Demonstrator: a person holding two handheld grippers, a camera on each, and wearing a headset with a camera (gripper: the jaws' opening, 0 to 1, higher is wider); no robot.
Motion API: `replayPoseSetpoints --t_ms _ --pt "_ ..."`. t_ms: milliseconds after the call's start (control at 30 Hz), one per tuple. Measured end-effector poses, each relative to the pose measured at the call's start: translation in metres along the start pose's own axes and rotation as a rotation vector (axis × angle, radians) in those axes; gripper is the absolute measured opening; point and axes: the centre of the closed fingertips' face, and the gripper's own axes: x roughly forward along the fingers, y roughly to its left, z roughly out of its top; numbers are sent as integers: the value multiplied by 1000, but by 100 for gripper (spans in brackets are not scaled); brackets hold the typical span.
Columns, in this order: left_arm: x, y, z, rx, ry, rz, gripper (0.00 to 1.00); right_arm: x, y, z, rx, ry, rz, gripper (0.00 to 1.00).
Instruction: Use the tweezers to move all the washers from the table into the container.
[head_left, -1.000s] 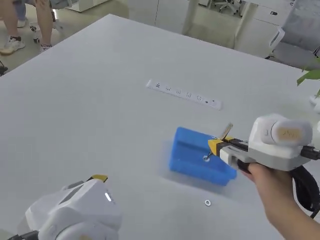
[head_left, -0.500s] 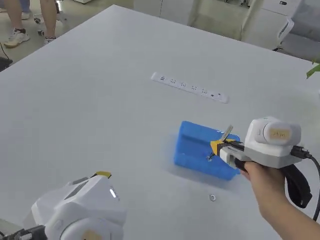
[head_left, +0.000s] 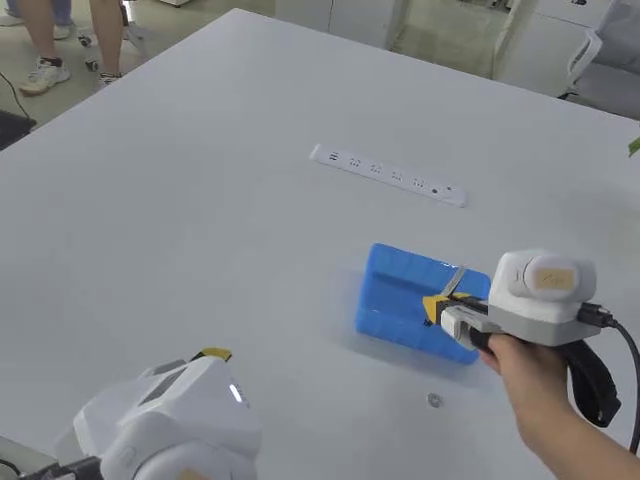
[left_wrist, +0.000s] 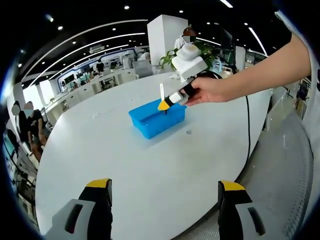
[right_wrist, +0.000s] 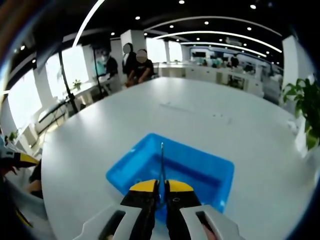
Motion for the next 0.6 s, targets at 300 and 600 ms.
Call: replayPoseSetpoints --t_ms 300,600 --pt "-2 4 0 -8 -2 14 88 3 0 -10 -17 23 -6 3" --pt "-3 6 6 -11 -24 29 88 1 1 -12 -23 11 -14 3"
